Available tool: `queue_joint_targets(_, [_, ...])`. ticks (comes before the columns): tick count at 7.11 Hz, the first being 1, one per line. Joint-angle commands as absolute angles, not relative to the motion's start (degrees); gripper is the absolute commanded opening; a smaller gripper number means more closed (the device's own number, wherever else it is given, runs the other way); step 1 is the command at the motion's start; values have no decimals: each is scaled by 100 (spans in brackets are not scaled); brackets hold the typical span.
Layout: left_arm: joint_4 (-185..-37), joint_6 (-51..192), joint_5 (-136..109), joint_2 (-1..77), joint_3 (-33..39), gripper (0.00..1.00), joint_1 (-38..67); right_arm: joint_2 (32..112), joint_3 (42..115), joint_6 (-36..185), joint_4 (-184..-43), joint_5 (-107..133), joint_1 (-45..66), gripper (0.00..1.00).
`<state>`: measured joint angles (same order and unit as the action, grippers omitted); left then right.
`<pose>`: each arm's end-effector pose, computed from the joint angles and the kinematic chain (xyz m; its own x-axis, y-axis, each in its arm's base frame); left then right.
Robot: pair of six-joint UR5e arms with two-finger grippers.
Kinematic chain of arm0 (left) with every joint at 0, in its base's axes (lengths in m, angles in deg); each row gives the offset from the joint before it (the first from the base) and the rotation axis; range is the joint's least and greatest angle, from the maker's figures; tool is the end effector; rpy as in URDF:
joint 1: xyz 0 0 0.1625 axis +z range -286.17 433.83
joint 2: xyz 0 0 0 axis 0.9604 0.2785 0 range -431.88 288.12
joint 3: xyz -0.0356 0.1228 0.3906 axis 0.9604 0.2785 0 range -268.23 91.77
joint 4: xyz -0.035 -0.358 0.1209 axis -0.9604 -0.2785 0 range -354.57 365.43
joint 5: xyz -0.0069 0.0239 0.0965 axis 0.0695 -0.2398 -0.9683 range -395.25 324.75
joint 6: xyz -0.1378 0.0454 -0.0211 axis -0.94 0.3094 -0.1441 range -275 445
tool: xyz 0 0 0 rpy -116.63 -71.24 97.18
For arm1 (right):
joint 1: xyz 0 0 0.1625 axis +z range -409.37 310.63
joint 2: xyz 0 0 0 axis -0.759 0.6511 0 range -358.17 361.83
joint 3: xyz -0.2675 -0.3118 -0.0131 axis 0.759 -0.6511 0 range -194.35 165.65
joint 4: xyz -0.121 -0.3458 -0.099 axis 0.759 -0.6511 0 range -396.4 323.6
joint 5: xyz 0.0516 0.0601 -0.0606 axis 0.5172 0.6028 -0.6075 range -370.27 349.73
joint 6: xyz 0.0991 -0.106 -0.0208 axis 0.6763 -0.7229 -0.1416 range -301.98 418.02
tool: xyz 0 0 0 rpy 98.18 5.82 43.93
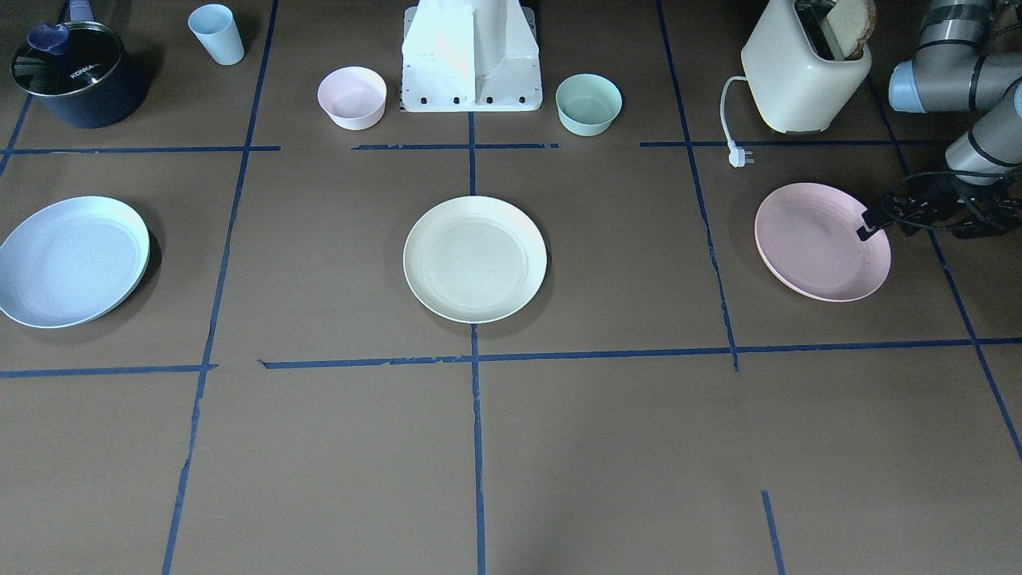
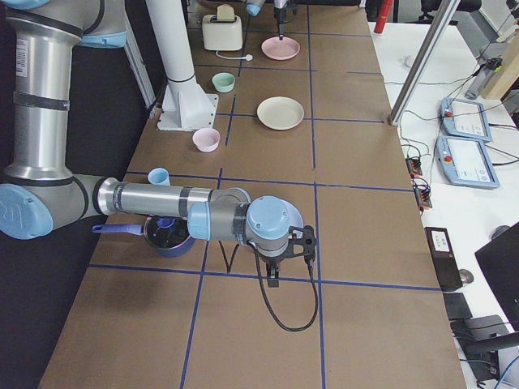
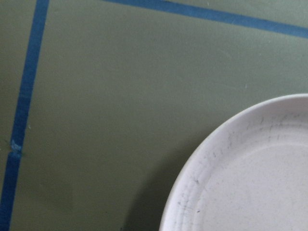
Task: Stack three plates with pink and blue
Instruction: 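Reach the left gripper to the rim of the pink plate and grasp it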
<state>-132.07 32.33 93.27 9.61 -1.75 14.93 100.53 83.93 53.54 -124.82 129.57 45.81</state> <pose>0.1885 -0.3936 0.6786 0.6276 -0.1218 -0.7690 0.1291 0.9903 -0.0515 0.0568 -0.3912 0.6639 0.6488 -0.0351 0.7601 -0.0398 0.9960 0.0800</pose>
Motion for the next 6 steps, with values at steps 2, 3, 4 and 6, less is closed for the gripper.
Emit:
queue_joint_targets(2, [-13238, 3236, 9342, 968, -236, 65, 1565, 10053, 8400, 5354, -12482, 12948, 4581, 100])
queue_joint_targets(3, [-13238, 3244, 9333, 968, -236, 39, 1565, 10053, 8408, 5354, -12482, 12948, 4581, 100])
queue_joint_targets(4, [-13238, 3245, 9342, 968, -253, 19, 1556, 10053, 8408, 5362, -12482, 12948, 4581, 100])
queue_joint_targets(6, [-13247, 3245, 9421, 916, -218, 0, 1530, 10053, 8400, 5362, -12482, 12957, 4581, 100])
